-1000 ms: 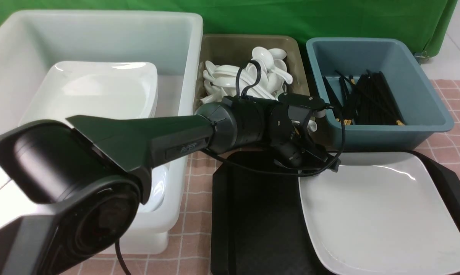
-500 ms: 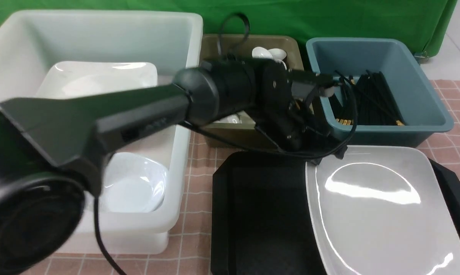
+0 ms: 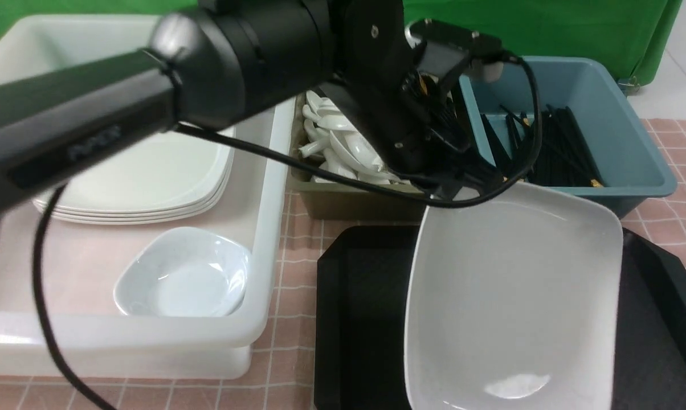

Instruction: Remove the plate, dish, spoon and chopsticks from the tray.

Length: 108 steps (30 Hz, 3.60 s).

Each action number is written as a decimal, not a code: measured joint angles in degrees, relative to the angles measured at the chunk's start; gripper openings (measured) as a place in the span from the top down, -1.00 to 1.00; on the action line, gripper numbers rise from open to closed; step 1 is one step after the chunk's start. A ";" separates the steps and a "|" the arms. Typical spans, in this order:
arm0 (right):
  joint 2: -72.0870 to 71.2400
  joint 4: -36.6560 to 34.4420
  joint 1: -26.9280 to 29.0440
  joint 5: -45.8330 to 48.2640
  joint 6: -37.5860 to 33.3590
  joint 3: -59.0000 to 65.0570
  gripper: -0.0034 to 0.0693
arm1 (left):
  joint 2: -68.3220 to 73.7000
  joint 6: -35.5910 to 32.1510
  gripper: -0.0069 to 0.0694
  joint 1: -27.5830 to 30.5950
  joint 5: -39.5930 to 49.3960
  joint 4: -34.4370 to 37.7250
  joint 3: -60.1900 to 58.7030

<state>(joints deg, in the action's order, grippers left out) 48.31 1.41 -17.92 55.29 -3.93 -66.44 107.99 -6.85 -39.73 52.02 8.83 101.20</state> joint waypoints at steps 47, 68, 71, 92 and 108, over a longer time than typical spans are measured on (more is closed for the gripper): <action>47.71 -17.48 -23.21 4.17 -14.80 -47.37 0.82 | -11.23 -16.84 0.76 66.04 -21.72 48.86 -22.88; 48.44 -17.48 -24.08 4.92 -13.22 -47.42 0.82 | -1.48 -13.87 0.07 62.87 -24.78 37.66 -26.08; 48.44 -17.48 -24.08 4.92 -13.07 -47.42 0.82 | -1.48 -11.34 -0.23 62.82 -22.96 33.15 -25.77; 40.40 13.96 -24.08 9.66 6.33 -47.44 0.82 | -31.93 -17.97 0.83 47.42 -8.87 21.83 -20.59; -11.47 22.32 -22.87 -20.75 21.05 7.90 0.82 | -74.15 -7.99 0.85 25.22 -5.17 7.10 -44.74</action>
<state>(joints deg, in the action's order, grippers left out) 36.85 23.73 -40.79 34.54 17.13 -58.54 33.83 -14.84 -14.51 46.84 15.93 56.47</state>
